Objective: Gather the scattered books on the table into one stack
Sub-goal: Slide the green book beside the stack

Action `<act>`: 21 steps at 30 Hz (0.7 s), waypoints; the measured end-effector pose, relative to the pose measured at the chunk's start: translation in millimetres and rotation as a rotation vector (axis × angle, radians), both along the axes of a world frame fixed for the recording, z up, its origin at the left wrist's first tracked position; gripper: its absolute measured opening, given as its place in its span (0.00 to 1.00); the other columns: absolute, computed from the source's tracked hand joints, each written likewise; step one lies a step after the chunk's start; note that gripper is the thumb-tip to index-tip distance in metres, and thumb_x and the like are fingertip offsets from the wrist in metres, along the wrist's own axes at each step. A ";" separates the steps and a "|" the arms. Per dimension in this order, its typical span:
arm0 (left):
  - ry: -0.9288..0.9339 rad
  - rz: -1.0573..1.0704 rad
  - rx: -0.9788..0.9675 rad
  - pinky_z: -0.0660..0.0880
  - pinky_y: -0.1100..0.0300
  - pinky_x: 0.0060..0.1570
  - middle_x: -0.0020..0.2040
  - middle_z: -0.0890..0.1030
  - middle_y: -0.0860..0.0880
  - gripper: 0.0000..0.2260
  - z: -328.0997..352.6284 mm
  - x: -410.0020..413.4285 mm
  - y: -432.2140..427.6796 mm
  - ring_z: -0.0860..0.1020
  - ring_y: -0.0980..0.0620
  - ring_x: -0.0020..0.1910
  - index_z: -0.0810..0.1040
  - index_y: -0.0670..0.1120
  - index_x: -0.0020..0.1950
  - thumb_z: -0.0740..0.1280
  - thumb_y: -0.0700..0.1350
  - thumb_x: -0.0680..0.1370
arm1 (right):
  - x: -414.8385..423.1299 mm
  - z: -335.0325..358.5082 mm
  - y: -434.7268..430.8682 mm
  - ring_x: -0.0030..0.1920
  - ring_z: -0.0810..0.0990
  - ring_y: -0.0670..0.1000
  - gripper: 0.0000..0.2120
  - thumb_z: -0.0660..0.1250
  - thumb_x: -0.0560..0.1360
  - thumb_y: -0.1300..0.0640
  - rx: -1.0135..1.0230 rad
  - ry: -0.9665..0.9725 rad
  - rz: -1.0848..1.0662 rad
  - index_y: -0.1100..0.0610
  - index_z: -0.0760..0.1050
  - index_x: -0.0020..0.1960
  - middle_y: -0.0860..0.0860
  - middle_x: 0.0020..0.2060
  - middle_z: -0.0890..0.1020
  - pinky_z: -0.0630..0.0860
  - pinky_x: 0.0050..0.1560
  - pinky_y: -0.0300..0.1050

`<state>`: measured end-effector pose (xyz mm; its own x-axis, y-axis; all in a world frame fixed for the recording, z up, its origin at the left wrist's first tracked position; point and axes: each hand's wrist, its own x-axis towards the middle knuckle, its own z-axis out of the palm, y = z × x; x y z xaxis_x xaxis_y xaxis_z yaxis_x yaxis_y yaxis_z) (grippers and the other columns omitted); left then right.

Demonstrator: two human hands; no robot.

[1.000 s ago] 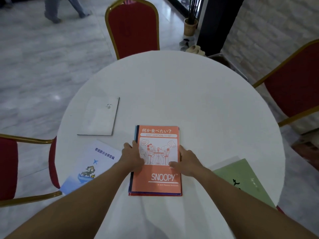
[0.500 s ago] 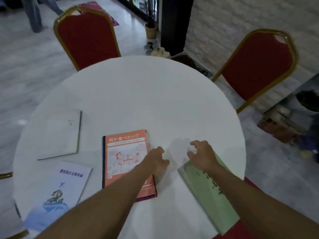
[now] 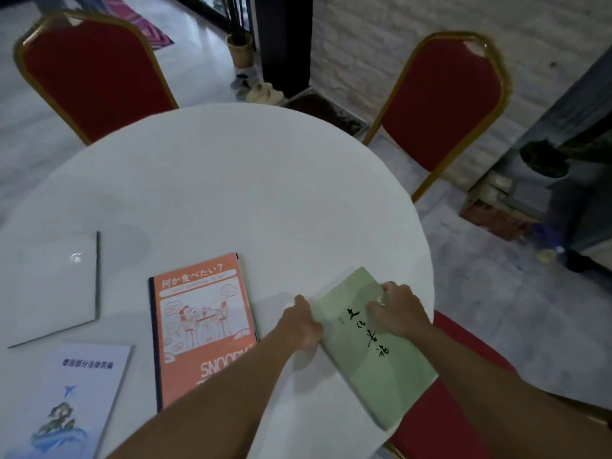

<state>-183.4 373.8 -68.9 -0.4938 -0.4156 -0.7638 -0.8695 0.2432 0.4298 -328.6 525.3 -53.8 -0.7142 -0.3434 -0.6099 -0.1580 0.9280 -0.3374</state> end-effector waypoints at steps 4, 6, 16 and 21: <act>0.070 0.105 -0.102 0.75 0.51 0.56 0.63 0.74 0.39 0.22 1.1 -0.3 -20.8 0.76 0.40 0.61 0.59 0.40 0.71 0.61 0.41 0.78 | 4.6 -1.4 -25.2 0.60 0.79 0.60 0.29 0.67 0.74 0.40 -0.030 0.010 -0.026 0.55 0.72 0.69 0.56 0.61 0.77 0.79 0.60 0.57; 0.095 0.161 -0.151 0.75 0.52 0.54 0.63 0.72 0.39 0.23 2.4 0.7 -35.1 0.75 0.40 0.61 0.60 0.39 0.70 0.63 0.40 0.77 | 9.1 -3.7 -40.5 0.62 0.78 0.61 0.29 0.66 0.75 0.39 -0.035 0.016 -0.031 0.56 0.71 0.69 0.57 0.62 0.75 0.77 0.62 0.56; 0.218 0.294 -0.132 0.80 0.46 0.55 0.59 0.74 0.41 0.26 -1.7 2.8 -73.3 0.77 0.42 0.56 0.69 0.41 0.62 0.74 0.38 0.67 | 11.8 -8.5 -94.9 0.67 0.73 0.62 0.29 0.63 0.78 0.40 -0.033 0.057 -0.010 0.57 0.67 0.72 0.58 0.66 0.71 0.73 0.67 0.57; 0.210 0.240 -0.128 0.80 0.46 0.53 0.59 0.74 0.40 0.25 -3.8 4.1 -78.9 0.77 0.42 0.56 0.69 0.40 0.63 0.73 0.39 0.68 | 12.0 -8.3 -95.4 0.67 0.73 0.61 0.29 0.63 0.78 0.40 -0.037 0.070 -0.011 0.57 0.68 0.71 0.58 0.66 0.71 0.73 0.66 0.57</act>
